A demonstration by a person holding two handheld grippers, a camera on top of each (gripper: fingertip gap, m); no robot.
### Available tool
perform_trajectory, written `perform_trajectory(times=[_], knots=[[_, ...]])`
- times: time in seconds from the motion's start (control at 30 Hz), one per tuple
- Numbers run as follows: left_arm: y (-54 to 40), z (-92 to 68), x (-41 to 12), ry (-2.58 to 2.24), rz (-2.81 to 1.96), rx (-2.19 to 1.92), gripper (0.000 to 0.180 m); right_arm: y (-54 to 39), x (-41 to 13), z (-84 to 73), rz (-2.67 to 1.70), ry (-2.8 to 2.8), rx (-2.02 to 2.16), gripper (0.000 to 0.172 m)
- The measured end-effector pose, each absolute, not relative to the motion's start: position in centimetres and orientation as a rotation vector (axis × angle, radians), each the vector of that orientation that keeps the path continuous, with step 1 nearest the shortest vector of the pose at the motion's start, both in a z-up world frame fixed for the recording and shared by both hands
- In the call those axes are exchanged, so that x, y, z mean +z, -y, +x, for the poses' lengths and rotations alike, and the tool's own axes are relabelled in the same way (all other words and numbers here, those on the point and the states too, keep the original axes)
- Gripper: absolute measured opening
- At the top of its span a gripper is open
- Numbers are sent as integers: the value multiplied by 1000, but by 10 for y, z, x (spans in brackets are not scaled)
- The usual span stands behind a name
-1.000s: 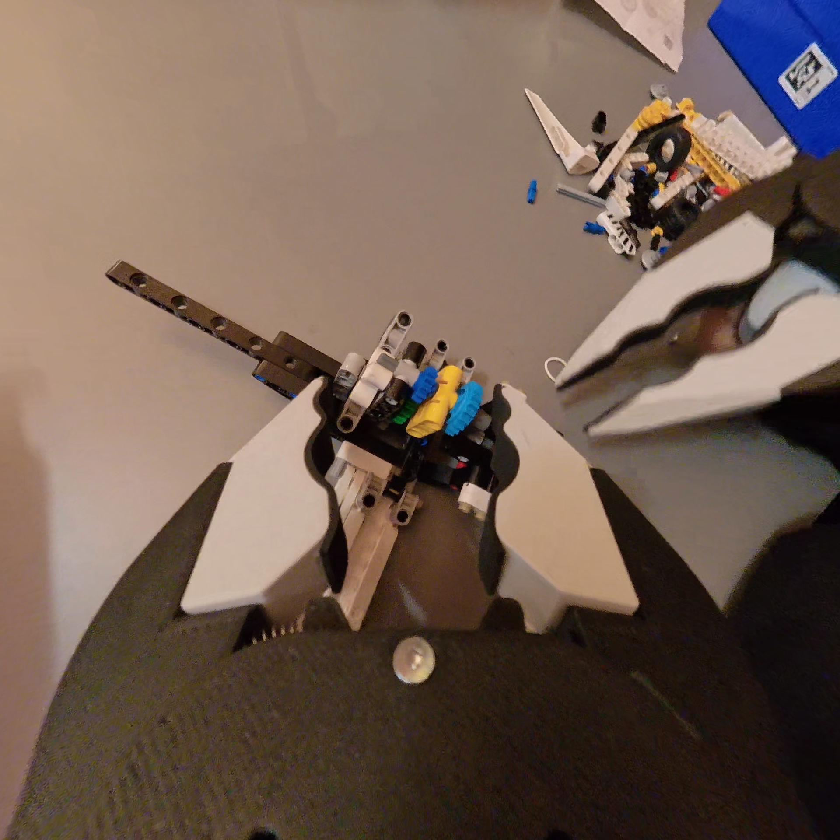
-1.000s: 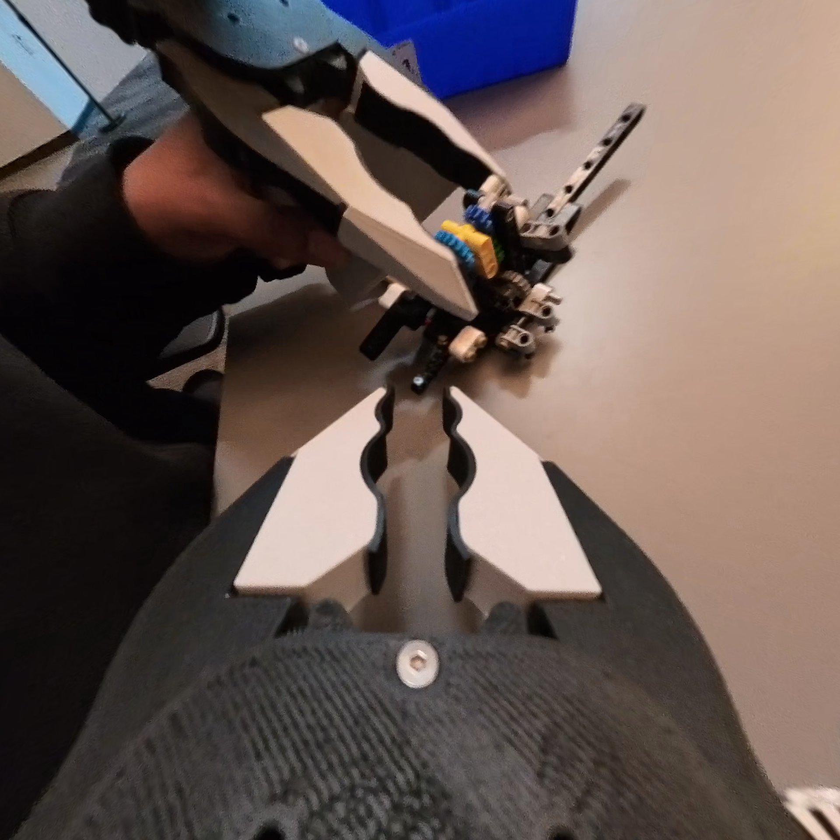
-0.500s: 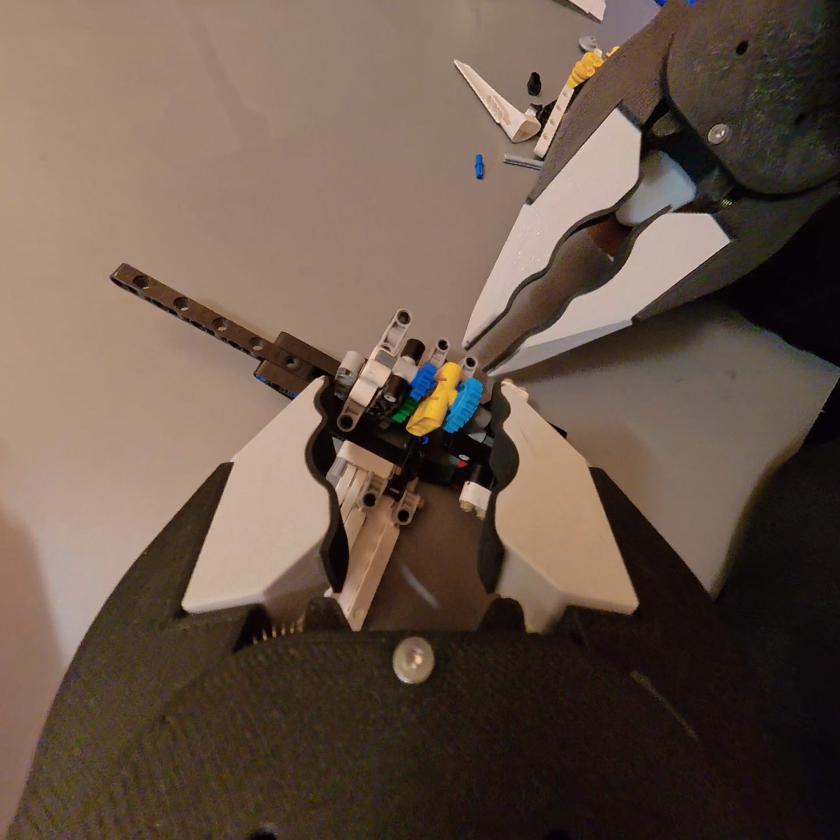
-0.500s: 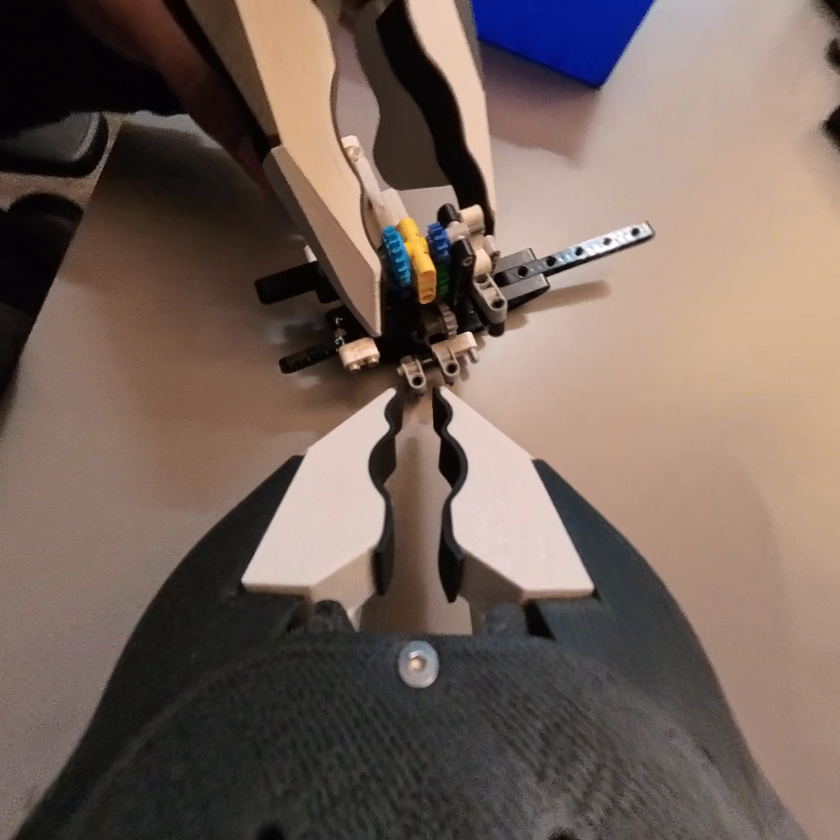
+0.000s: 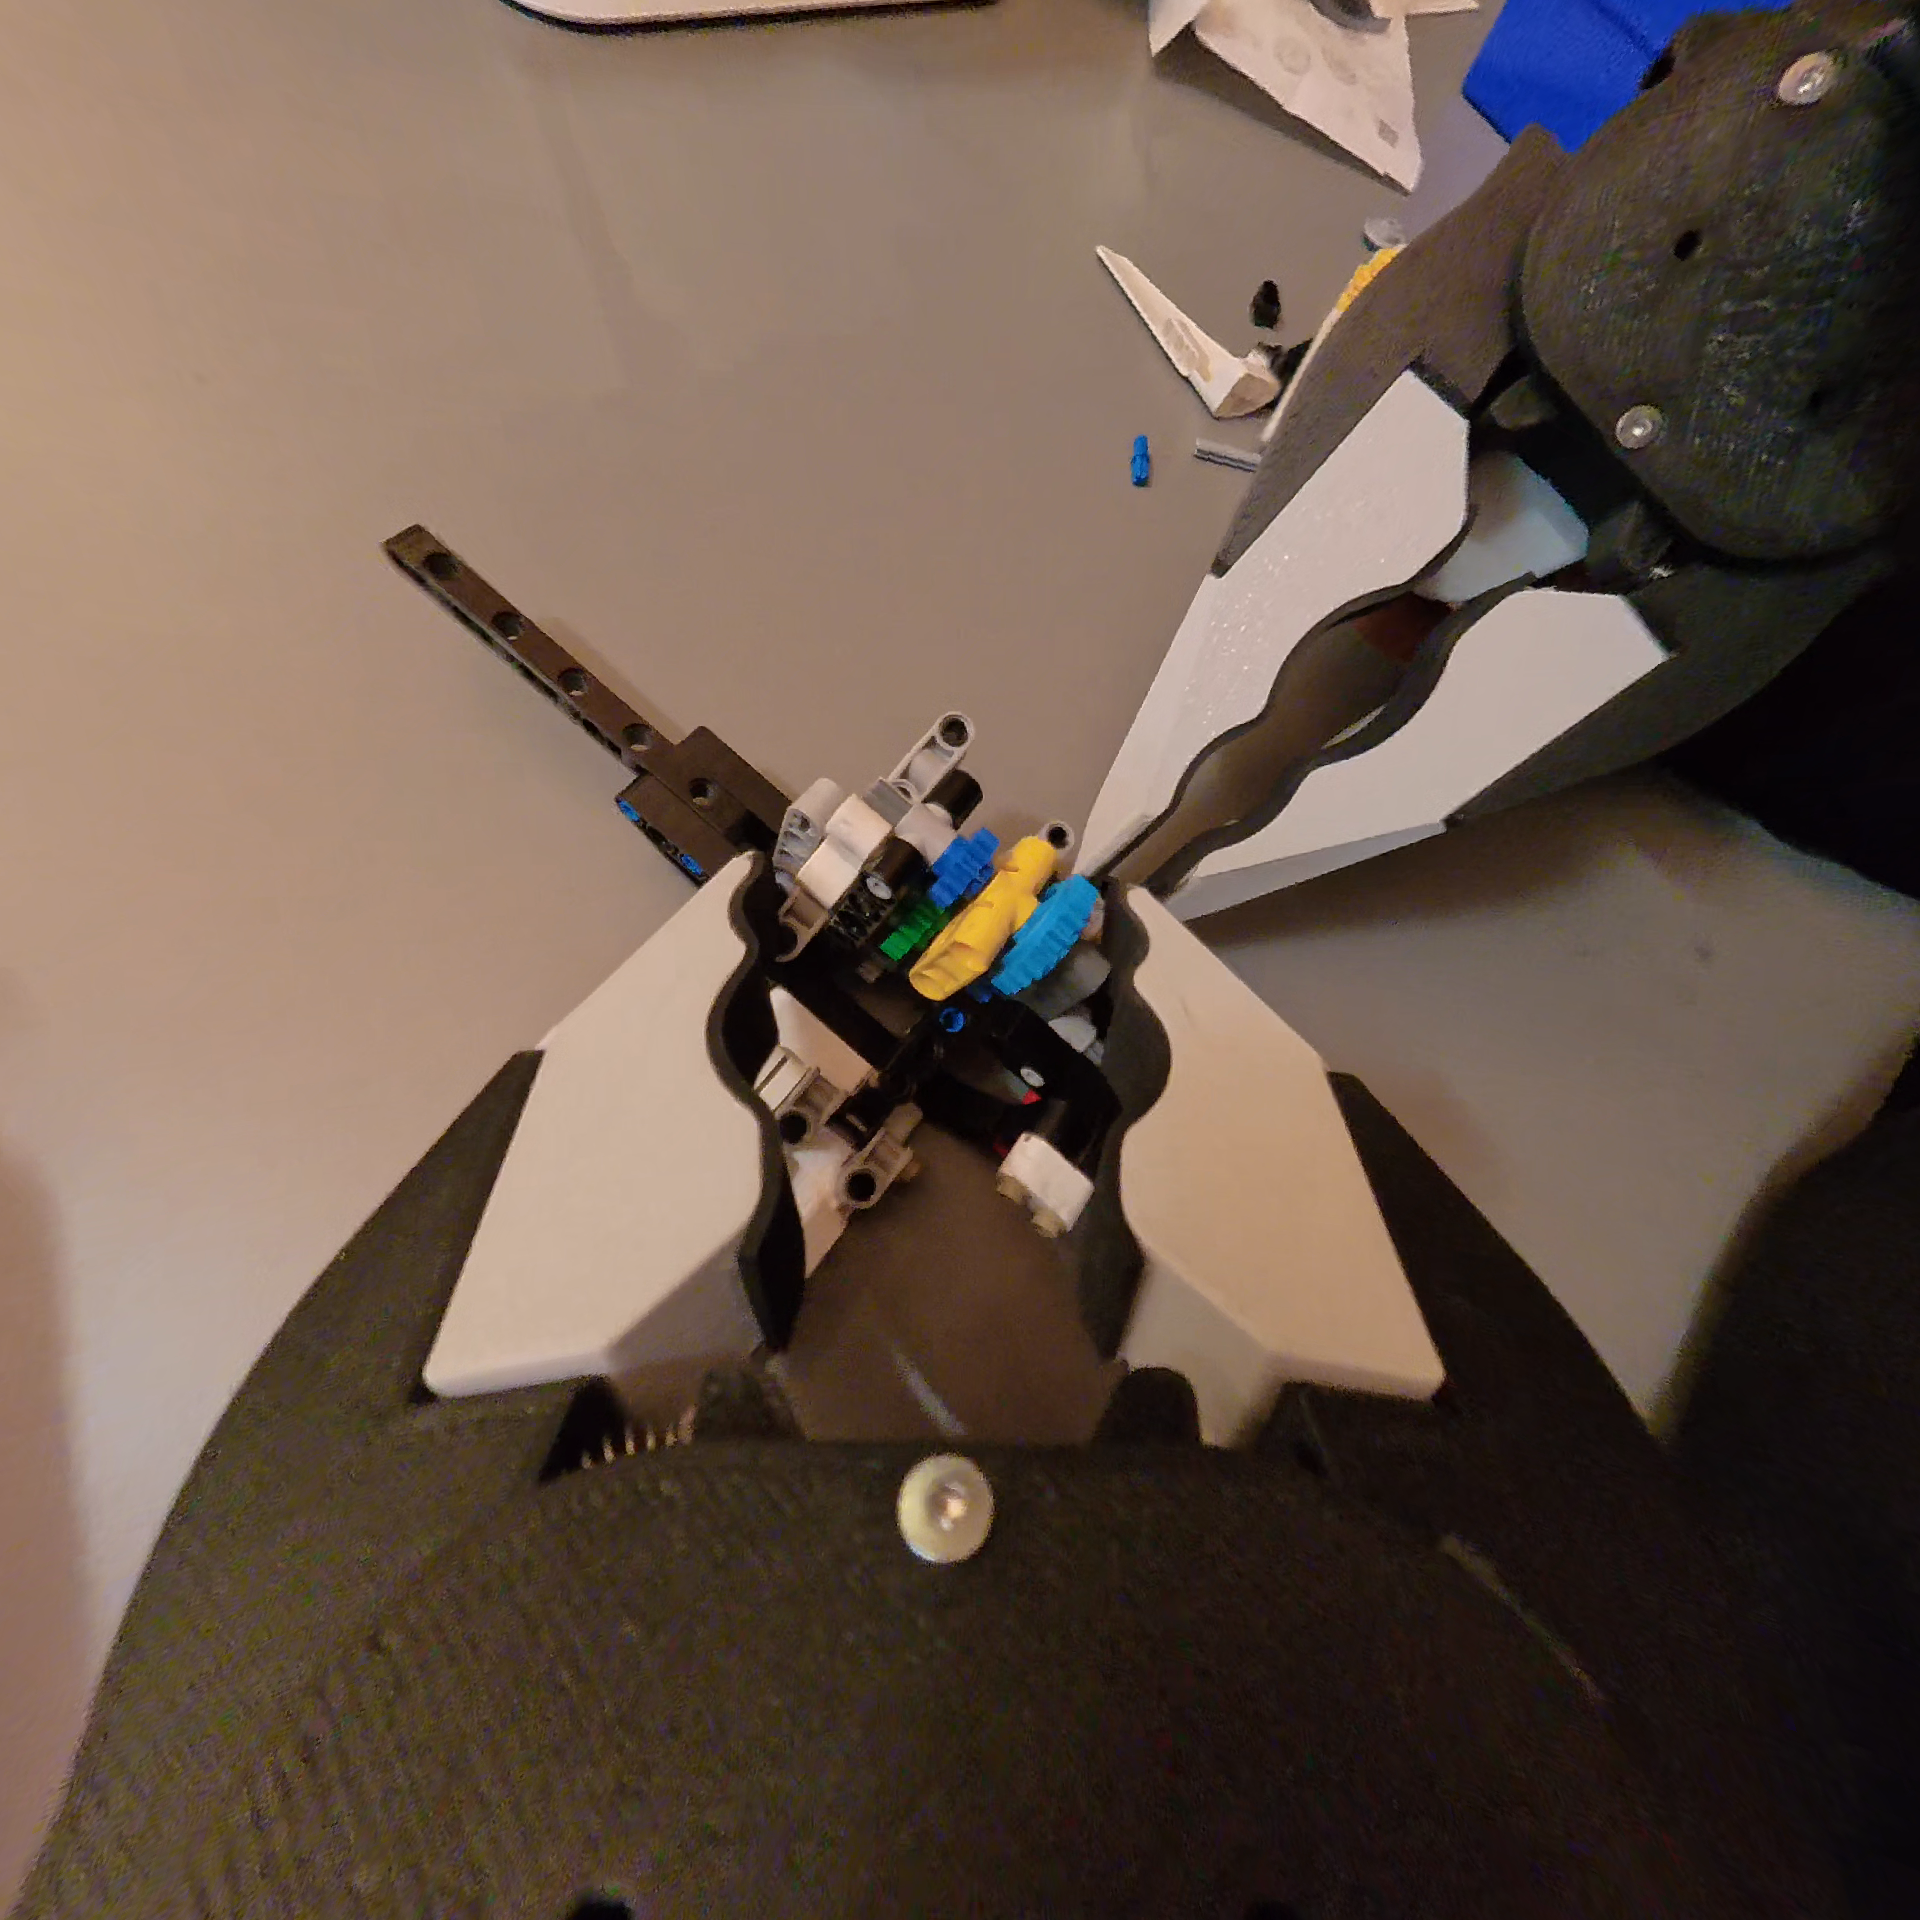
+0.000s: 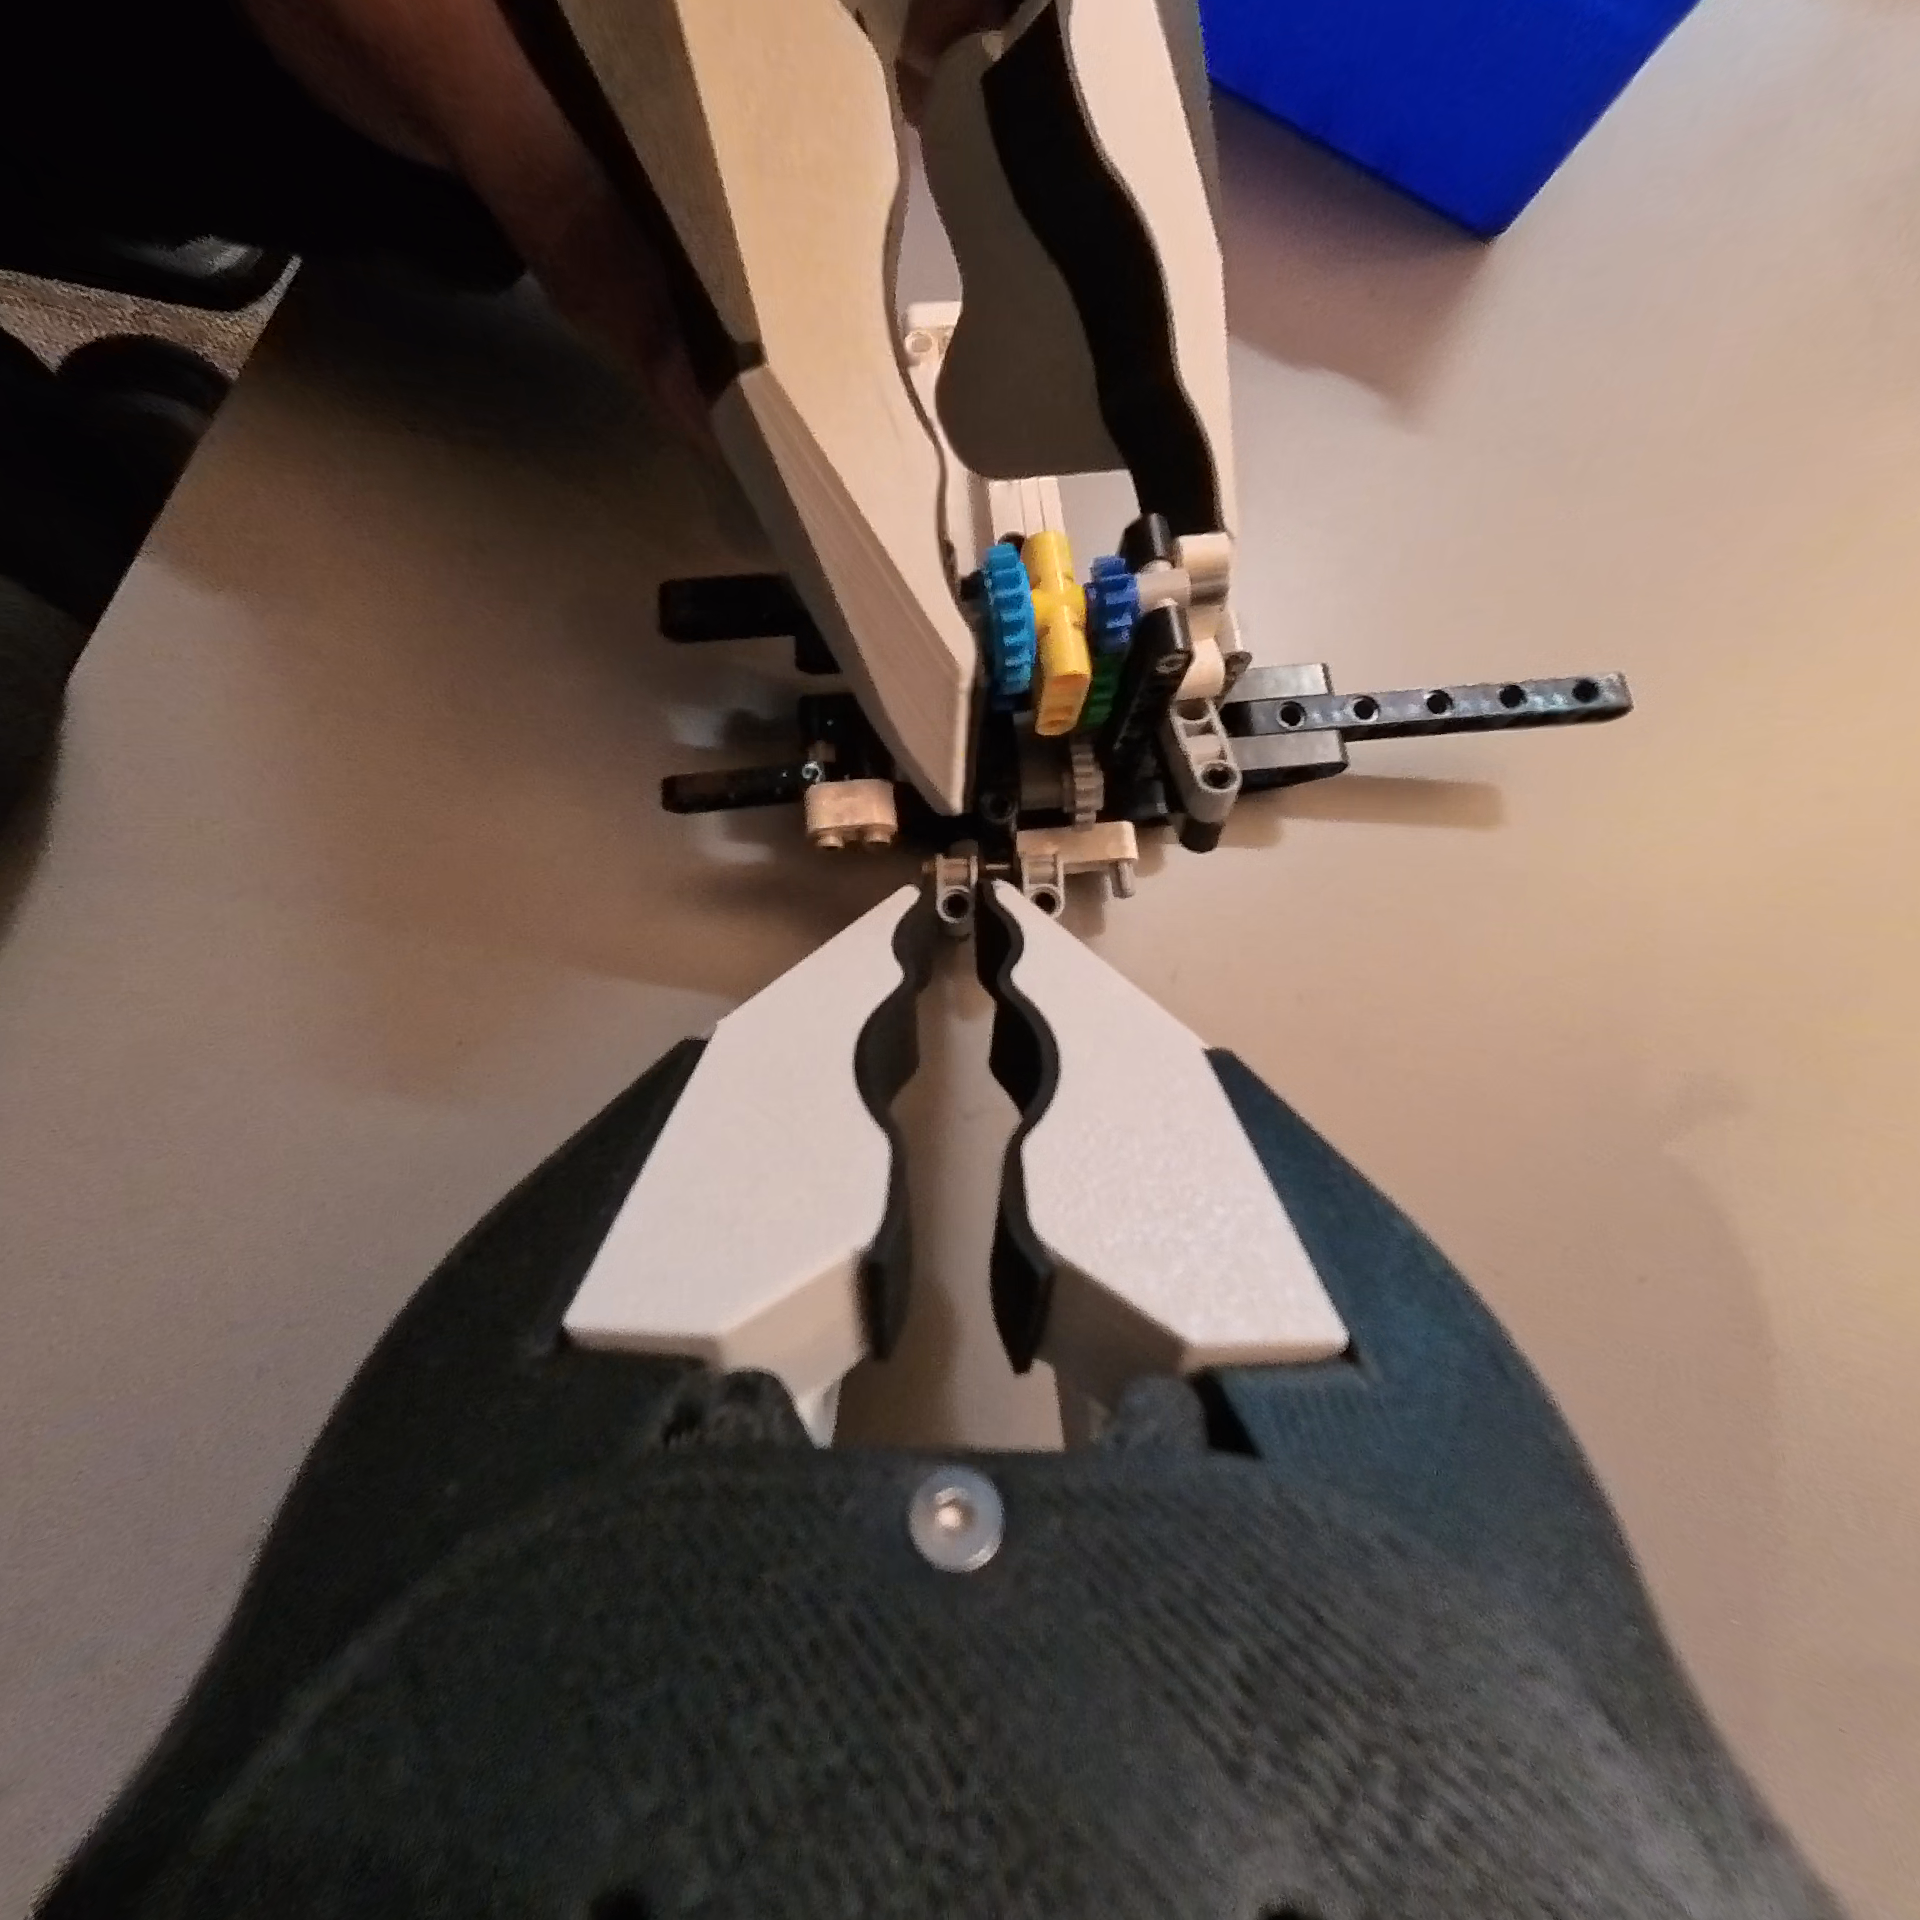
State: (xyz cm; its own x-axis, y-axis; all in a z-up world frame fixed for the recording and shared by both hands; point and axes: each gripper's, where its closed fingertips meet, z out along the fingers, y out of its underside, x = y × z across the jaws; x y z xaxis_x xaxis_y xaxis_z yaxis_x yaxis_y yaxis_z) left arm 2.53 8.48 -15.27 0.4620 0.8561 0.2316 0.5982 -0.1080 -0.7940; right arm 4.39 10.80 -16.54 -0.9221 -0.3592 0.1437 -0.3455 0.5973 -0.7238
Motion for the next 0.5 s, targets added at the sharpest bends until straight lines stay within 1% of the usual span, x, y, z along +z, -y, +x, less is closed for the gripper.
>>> perform_trajectory(times=[0.2,0.33,0.43,0.5], knots=[[-84,26,-155,1248,-1846,376,59,-109,-166,48,-667,-2782,-1245,6],[-85,26,-155,1227,-1845,355,59,-109,-164,45,-625,-2744,-1295,6],[-85,26,-155,1220,-1850,362,59,-116,-157,34,-563,-2736,-1347,16],[-85,26,-155,1212,-1858,365,59,-117,-153,22,-527,-2748,-1388,16]])
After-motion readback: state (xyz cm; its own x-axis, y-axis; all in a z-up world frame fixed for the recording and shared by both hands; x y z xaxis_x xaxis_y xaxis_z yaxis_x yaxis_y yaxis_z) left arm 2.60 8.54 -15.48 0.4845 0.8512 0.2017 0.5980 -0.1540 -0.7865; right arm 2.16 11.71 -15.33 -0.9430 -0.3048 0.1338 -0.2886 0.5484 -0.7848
